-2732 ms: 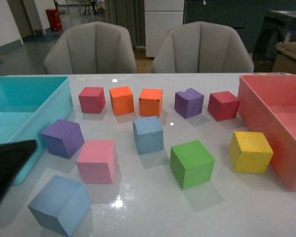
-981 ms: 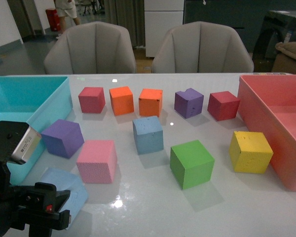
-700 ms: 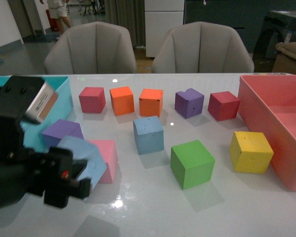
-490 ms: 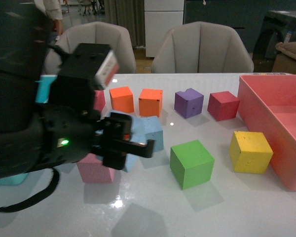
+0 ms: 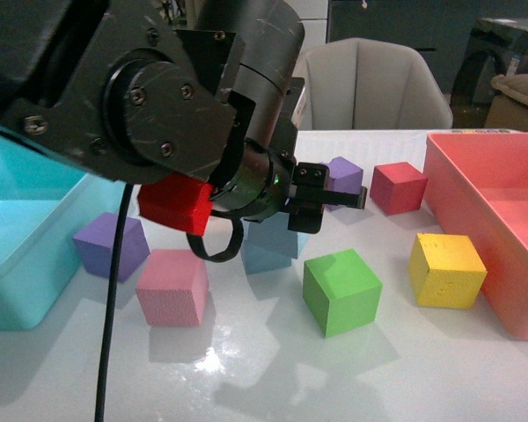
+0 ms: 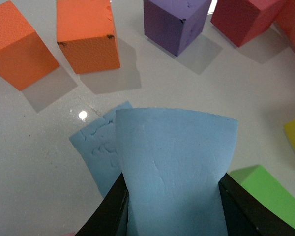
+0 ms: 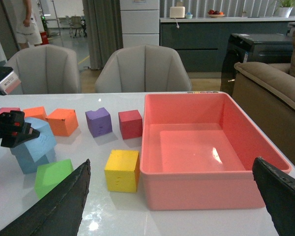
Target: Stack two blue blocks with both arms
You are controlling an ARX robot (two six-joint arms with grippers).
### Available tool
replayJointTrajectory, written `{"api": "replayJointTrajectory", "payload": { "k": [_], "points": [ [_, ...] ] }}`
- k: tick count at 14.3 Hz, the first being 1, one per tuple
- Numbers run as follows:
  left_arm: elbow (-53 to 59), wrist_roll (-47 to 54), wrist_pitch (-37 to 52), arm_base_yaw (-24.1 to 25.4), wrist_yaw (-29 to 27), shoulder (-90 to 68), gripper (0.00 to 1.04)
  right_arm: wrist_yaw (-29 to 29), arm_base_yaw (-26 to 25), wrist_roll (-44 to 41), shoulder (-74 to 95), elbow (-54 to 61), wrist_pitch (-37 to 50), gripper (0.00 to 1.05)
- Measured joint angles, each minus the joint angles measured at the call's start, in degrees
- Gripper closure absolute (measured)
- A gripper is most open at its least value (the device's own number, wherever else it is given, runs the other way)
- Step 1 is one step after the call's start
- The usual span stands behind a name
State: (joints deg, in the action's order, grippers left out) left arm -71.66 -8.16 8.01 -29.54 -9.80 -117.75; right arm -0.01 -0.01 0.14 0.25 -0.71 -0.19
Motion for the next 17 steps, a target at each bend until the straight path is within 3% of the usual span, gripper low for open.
{"api": "replayJointTrajectory", "payload": {
  "k": [4,10,11,13,14,17],
  "points": [
    [-9.3,-2.5,-4.4,3.0,-1.3,-5.0,0.66,0.0,0.0,0.0,0.0,0.0,0.0,0.06],
    [-9.2,-3.0,-5.1,3.1,-1.8,-5.8,0.66,0.0,0.0,0.0,0.0,0.0,0.0,0.06],
    [-9.2,-3.0,-5.2,3.4,-1.8,-6.1,0.61,0.0,0.0,0.0,0.0,0.0,0.0,0.06],
    [-9.2,-3.0,-4.3,3.8,-1.8,-6.2,0.34,0.0,0.0,0.0,0.0,0.0,0.0,0.06],
    [-9.2,-3.5,-3.5,3.9,-1.4,-6.2,0.07,0.0,0.0,0.0,0.0,0.0,0.0,0.06],
    [-8.8,-4.1,-1.5,3.8,-1.2,-6.1,0.07,0.0,0.0,0.0,0.0,0.0,0.0,0.06]
  ]
}}
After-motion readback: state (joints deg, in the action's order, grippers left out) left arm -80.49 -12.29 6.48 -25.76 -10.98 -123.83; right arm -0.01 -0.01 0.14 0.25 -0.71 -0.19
